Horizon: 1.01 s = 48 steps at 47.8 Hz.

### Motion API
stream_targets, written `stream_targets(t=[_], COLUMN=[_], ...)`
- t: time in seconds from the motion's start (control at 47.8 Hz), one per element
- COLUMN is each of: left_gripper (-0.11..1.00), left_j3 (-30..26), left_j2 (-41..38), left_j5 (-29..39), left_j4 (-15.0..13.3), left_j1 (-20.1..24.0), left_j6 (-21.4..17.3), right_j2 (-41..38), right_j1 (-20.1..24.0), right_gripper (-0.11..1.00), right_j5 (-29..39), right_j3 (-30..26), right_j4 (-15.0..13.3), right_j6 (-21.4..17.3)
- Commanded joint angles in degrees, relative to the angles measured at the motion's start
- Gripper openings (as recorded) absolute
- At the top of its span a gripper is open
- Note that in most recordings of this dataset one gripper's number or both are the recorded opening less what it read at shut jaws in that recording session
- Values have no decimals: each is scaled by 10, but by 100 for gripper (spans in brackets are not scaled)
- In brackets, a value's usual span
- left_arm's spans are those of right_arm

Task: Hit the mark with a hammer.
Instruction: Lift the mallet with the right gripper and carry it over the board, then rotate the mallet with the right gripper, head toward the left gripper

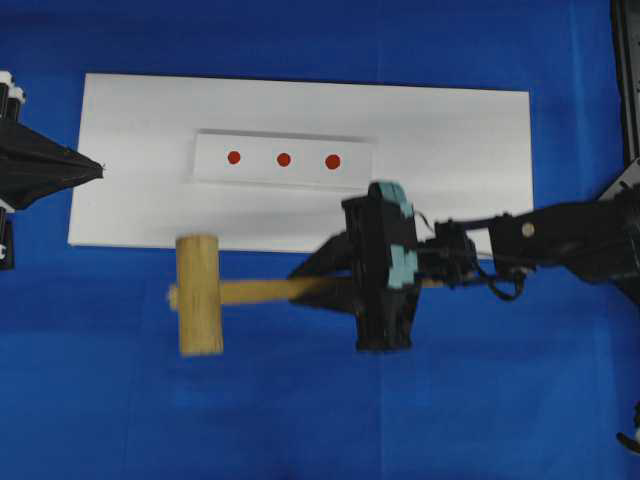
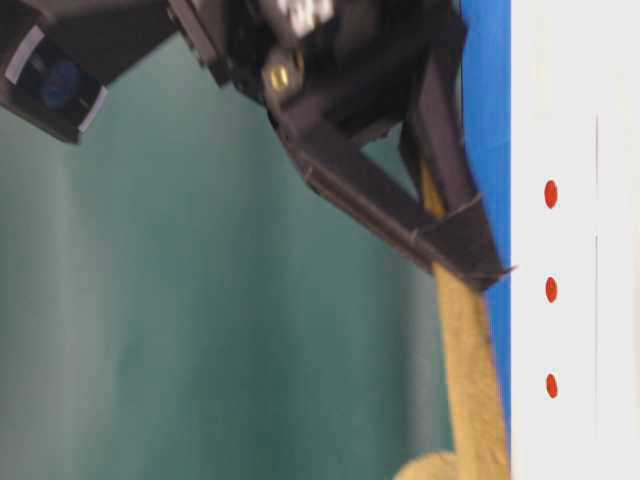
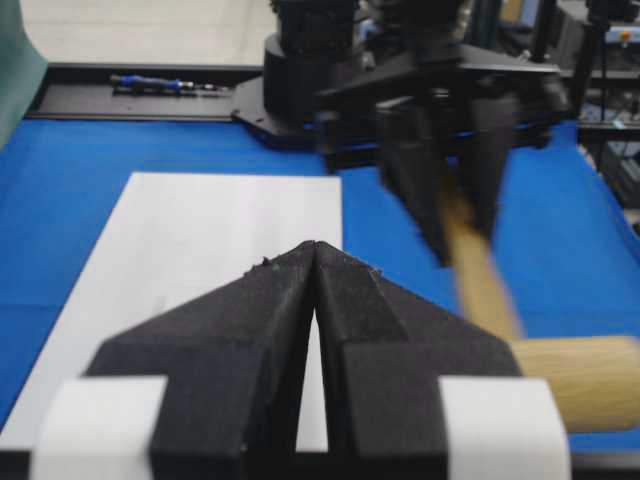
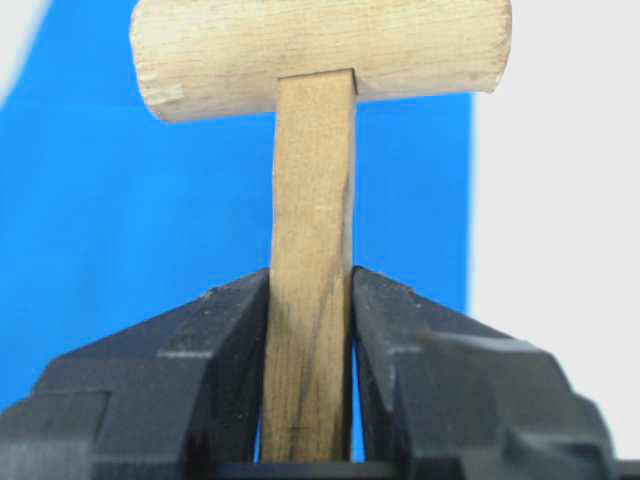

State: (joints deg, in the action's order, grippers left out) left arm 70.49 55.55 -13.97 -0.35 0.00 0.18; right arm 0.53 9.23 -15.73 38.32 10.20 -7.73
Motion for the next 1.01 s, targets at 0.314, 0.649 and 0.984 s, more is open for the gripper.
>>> stream_targets(t=[0.314,0.649,0.984], left_gripper=[0,0,0], left_j3=[-7,-6,-6], left_j2=[-3,-4,-3], left_j5=[4,5,8], left_j4=[-1,-1,-4], left_j1=[-2,-2,-1], left_j6=[2,10,54], right_j2=[68,71,71], right_j1=[-92,-103,-129], right_gripper=[10,10,10], right_j5=[-4,-4,-48], right_j3=[3,3,1], right_j4=[-1,-13,-17], right_j6=[115,166,392])
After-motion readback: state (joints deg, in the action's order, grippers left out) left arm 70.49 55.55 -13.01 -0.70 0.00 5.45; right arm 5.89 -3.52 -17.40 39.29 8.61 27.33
